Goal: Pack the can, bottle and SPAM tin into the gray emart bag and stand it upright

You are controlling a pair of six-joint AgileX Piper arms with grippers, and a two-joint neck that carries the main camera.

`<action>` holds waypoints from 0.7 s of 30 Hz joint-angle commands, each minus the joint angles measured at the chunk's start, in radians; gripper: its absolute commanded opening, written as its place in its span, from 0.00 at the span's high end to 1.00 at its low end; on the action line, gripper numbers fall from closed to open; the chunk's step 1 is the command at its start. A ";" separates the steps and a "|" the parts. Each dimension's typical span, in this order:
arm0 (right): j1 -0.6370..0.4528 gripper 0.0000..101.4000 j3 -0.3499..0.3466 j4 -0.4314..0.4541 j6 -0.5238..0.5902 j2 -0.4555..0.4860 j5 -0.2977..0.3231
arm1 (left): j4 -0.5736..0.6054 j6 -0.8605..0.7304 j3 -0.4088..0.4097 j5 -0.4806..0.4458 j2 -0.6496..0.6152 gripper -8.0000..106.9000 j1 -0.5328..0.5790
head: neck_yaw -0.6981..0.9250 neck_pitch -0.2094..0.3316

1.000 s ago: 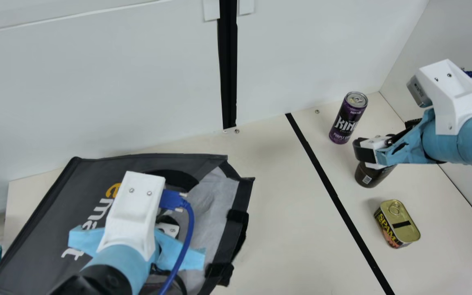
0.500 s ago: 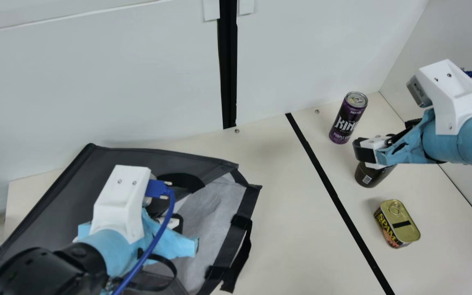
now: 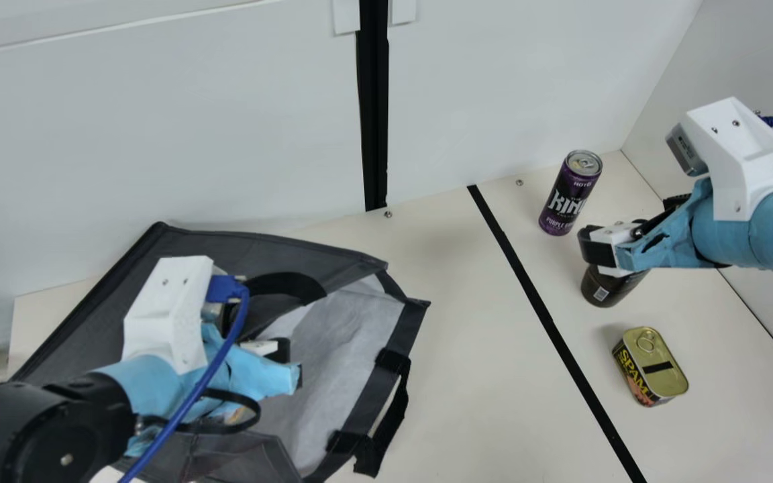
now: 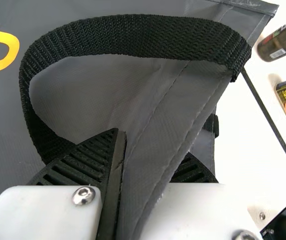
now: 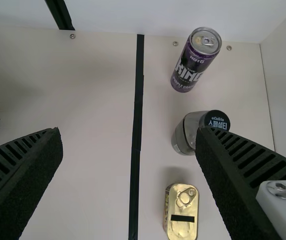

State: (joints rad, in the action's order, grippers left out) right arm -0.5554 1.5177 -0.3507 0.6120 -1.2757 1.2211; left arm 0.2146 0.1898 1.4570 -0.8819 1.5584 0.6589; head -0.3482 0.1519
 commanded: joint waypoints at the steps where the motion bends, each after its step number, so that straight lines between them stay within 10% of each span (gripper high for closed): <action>1: 0.000 0.06 0.000 0.000 0.000 0.000 0.000 | 0.005 0.001 -0.003 0.004 0.002 1.00 -0.012 | -0.001 0.023; 21: 0.000 0.06 0.000 0.000 0.000 0.000 0.000 | -0.030 0.031 -0.007 0.038 0.016 1.00 -0.084 | -0.001 0.023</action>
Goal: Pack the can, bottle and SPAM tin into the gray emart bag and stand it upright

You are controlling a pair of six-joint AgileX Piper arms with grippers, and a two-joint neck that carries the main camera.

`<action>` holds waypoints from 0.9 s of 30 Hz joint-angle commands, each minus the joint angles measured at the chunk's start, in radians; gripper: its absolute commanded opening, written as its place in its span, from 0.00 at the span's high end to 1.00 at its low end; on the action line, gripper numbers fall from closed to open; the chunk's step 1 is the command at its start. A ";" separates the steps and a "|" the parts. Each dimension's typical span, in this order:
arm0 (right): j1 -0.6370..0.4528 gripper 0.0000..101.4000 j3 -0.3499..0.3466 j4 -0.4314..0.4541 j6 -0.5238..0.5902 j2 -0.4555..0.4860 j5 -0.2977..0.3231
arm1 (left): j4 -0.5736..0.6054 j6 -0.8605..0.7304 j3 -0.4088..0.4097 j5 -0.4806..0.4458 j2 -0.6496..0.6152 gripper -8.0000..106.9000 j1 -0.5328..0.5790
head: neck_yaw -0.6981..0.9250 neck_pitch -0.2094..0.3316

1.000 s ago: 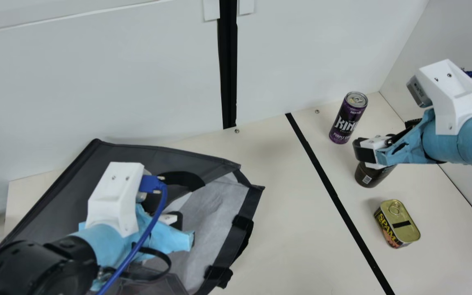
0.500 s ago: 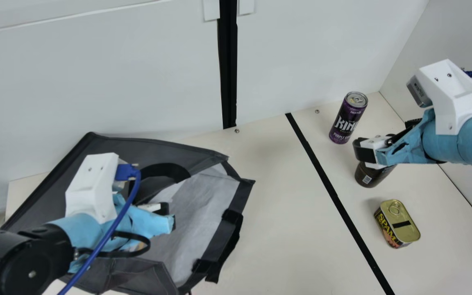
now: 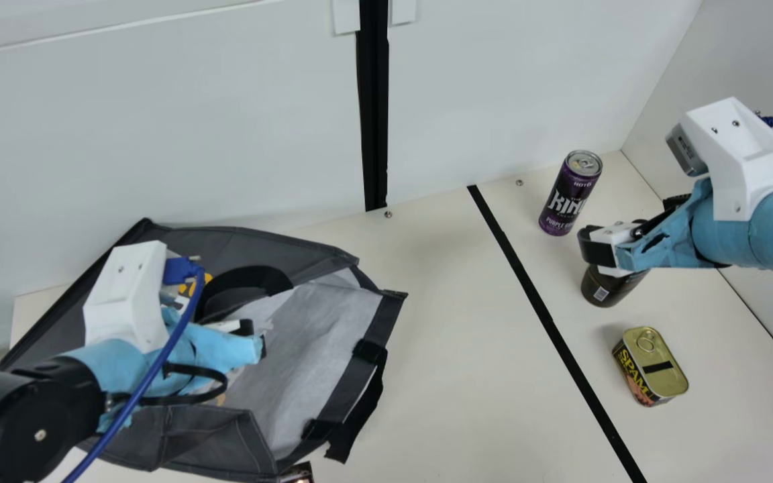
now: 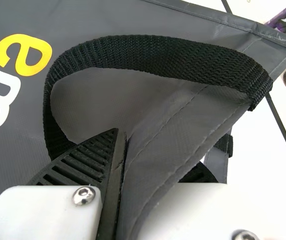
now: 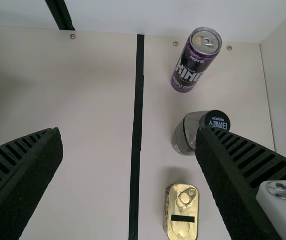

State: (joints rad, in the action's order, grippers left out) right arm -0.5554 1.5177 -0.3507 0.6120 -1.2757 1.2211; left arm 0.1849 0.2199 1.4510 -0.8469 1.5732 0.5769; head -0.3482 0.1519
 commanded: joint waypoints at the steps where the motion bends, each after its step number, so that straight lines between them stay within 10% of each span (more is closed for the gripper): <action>1: 0.000 0.06 0.000 0.000 0.000 0.000 0.000 | 0.000 0.001 -0.001 0.005 0.001 1.00 -0.004 | -0.001 0.023; 27: 0.000 0.06 0.000 0.000 0.000 0.000 0.000 | 0.002 0.000 -0.003 0.008 0.002 1.00 -0.010 | -0.001 0.023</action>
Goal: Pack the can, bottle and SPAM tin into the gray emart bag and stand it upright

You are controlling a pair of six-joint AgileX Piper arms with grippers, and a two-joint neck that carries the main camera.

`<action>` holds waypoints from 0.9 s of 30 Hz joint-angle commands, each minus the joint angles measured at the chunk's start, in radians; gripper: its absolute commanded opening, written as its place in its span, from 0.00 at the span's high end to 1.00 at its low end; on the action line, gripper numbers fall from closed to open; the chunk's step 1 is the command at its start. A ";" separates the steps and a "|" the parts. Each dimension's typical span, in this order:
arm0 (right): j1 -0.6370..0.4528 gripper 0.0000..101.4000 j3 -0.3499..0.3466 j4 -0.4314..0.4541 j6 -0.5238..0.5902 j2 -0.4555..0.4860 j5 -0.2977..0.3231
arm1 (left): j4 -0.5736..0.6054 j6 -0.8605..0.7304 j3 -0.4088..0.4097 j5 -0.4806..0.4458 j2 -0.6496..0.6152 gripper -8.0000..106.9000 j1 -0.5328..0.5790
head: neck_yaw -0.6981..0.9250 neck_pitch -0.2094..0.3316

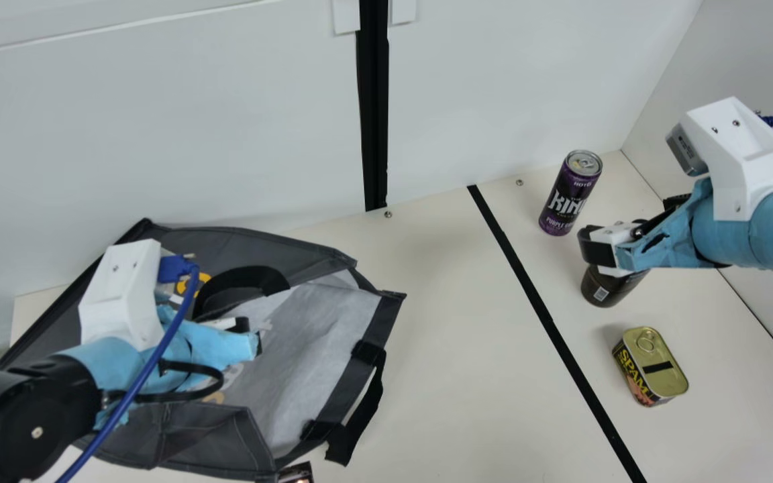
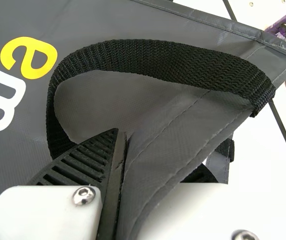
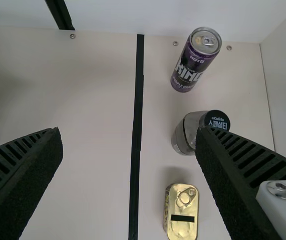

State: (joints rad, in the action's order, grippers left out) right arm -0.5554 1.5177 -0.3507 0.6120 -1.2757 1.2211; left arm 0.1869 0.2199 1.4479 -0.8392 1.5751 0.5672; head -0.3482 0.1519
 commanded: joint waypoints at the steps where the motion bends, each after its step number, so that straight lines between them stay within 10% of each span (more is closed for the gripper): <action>1: 0.000 0.06 0.000 0.000 0.000 0.000 0.000 | 0.000 0.000 0.000 0.000 0.000 1.00 0.000 | -0.001 0.023; 27: 0.065 0.06 0.061 0.070 -0.088 -0.033 -0.001 | 0.000 0.000 0.000 0.000 0.000 1.00 0.000 | -0.001 0.023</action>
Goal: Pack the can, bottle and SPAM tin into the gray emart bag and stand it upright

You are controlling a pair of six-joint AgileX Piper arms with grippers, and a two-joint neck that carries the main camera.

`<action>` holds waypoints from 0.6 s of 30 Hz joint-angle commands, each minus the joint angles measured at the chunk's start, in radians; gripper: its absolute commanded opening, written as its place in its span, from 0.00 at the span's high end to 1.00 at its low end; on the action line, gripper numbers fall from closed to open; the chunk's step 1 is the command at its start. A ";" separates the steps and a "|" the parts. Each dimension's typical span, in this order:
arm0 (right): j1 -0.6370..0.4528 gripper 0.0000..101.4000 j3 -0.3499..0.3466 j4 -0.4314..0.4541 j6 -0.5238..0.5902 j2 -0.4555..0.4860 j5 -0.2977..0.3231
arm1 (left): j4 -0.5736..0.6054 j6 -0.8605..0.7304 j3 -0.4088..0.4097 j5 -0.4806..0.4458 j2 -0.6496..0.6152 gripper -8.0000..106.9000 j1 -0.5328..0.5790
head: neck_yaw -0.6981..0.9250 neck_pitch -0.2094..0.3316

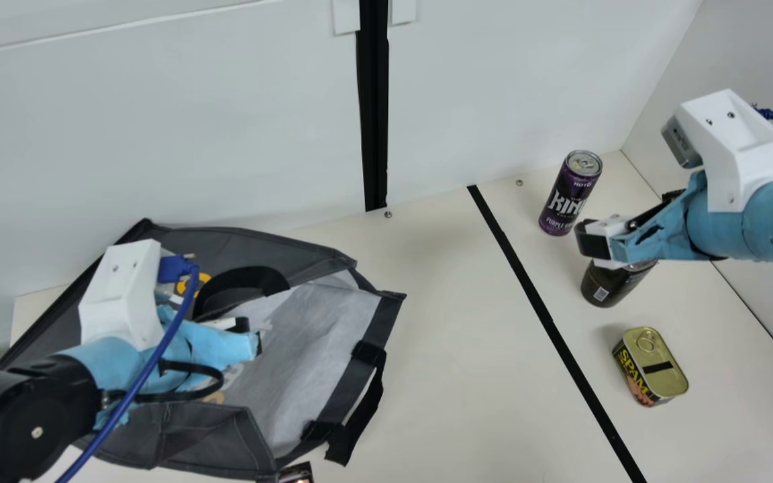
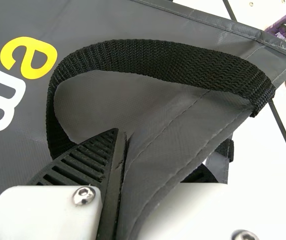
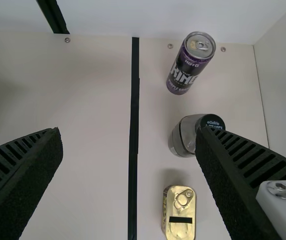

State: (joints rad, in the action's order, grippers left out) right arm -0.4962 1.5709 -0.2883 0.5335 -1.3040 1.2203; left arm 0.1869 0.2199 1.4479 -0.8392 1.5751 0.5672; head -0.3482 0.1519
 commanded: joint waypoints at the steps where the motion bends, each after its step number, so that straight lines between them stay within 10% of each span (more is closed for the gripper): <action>1: 0.011 0.06 0.016 0.013 -0.017 -0.011 0.000 | 0.000 0.000 0.000 0.000 0.000 1.00 0.000 | -0.001 0.023; 18: 0.068 0.06 0.142 0.124 -0.084 -0.172 0.000 | 0.000 0.000 0.000 0.000 0.000 1.00 0.000 | -0.001 0.023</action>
State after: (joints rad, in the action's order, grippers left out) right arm -0.4294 1.7026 -0.1695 0.4522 -1.4610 1.2191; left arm 0.1869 0.2199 1.4479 -0.8392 1.5751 0.5672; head -0.3467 0.1519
